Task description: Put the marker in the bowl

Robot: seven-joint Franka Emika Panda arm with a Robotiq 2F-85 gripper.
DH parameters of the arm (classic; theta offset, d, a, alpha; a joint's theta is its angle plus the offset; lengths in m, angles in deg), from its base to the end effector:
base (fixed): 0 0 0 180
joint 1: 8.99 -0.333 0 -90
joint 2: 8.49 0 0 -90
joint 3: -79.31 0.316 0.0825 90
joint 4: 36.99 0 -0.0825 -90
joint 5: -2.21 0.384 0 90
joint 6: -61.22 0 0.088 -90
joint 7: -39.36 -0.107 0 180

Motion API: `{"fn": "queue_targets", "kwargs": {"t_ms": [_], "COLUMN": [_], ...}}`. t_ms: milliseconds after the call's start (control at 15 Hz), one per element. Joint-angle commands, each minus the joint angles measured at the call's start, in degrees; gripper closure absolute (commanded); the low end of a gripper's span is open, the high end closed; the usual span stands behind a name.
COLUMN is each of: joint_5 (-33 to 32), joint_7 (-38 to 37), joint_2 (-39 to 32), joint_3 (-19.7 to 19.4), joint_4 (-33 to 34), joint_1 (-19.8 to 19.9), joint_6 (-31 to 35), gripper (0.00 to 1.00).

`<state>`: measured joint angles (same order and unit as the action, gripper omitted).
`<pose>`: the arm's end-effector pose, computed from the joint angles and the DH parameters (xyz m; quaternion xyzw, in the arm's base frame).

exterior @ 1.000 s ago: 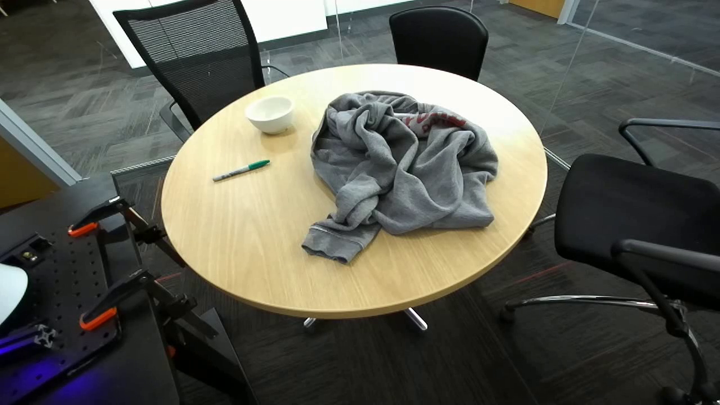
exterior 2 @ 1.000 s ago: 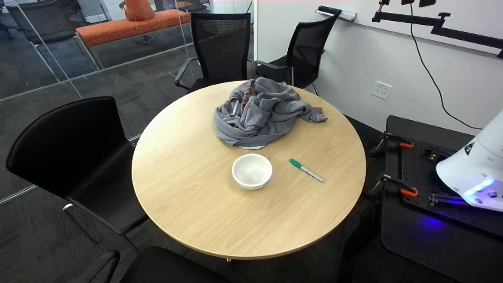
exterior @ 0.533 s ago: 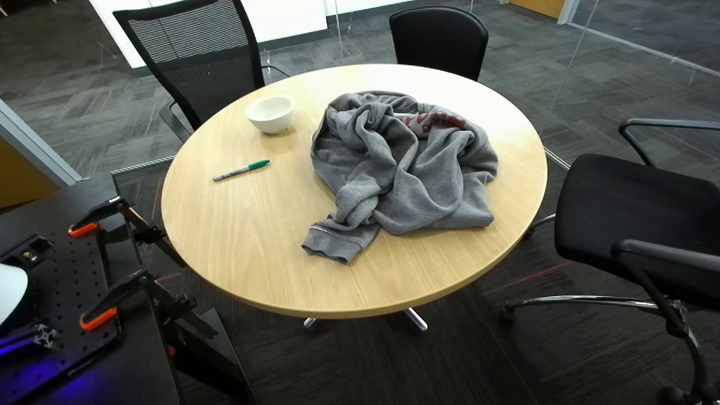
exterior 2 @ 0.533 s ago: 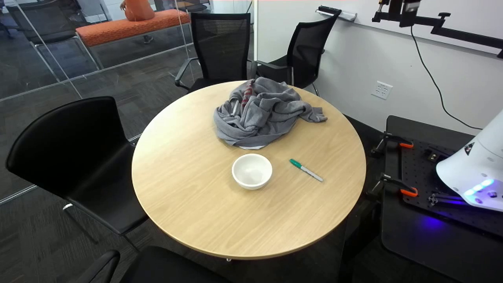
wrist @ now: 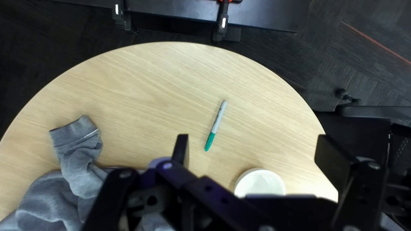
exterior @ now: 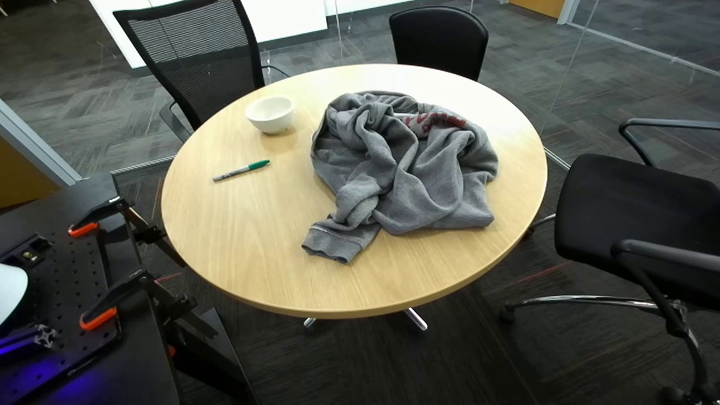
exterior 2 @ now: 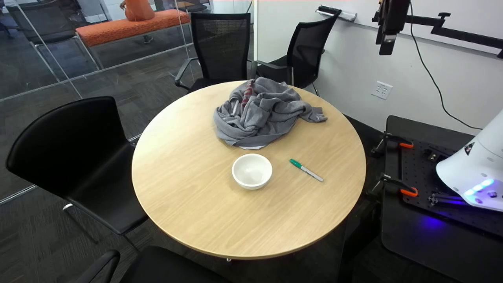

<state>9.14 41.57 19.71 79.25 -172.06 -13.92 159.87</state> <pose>0.3844 0.0439 0.5002 -0.9945 -0.0482 0.0729 0.0575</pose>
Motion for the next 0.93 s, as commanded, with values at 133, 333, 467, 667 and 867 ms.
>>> {"fn": "queue_targets", "kwargs": {"t_ms": [133, 333, 467, 667, 867], "joint_5": [1.57, 2.08, 2.66, 3.53, 4.33], "joint_7": [-3.92, -5.01, -5.38, -5.37, -5.39], "joint_2": [0.25, -0.71, -1.34, -2.35, -3.79], "joint_3": [1.45, 1.79, 2.01, 2.07, 2.1], "joint_4": [-4.33, -6.07, -7.1, -8.34, -9.05], "joint_1": [0.96, 0.7, 0.56, 0.52, 0.48], "joint_6": [5.48, 7.57, 8.73, 10.24, 11.32], "gripper": [0.0, 0.0, 0.0, 0.0, 0.0]}}
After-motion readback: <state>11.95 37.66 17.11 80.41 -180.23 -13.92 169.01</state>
